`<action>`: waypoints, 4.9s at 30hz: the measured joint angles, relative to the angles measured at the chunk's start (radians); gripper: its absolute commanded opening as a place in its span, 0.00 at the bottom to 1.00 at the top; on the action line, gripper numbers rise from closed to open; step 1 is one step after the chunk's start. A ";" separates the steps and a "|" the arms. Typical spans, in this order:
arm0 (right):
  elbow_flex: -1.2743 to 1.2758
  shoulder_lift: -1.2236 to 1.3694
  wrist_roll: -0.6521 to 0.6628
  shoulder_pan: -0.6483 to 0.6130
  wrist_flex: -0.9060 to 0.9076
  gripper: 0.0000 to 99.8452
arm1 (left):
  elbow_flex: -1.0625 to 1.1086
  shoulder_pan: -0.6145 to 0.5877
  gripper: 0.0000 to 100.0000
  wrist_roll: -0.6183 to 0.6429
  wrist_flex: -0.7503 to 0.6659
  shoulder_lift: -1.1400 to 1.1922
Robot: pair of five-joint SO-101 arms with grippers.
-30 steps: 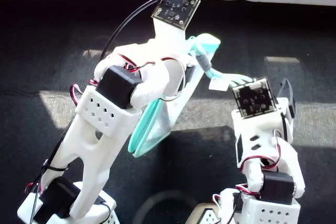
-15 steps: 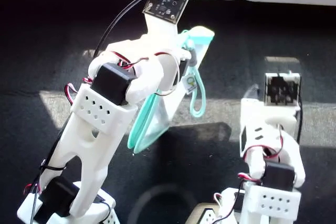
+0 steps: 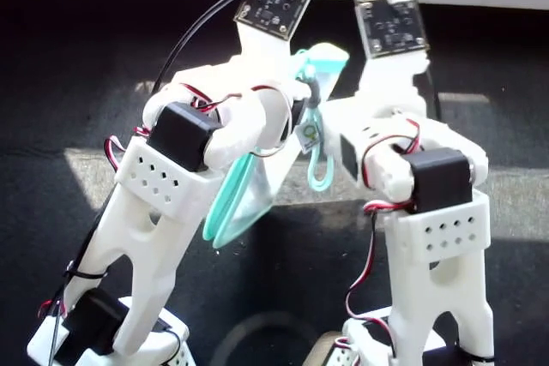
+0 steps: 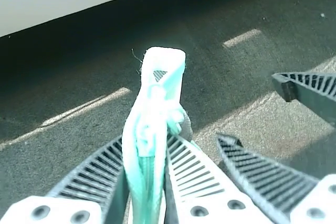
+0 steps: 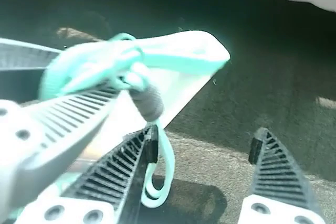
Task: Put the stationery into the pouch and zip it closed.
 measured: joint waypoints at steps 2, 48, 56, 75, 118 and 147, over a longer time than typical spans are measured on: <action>-0.021 0.008 0.032 -0.029 0.017 0.29 | 0.000 0.000 0.01 -0.020 0.003 0.000; 0.319 0.020 0.275 -0.051 -0.411 0.14 | 0.075 0.037 0.01 -0.031 0.026 -0.080; 0.319 0.020 0.338 -0.049 -0.411 0.27 | 0.078 0.043 0.01 -0.031 0.034 -0.080; 0.296 0.018 0.414 -0.008 -0.462 0.01 | 0.081 0.046 0.01 -0.031 0.092 -0.080; 0.674 0.003 0.535 0.216 -0.864 0.01 | 0.094 -0.008 0.01 -0.121 0.160 -0.192; 0.818 -0.003 0.534 0.230 -0.961 0.01 | 0.112 -0.049 0.01 -0.123 0.209 -0.390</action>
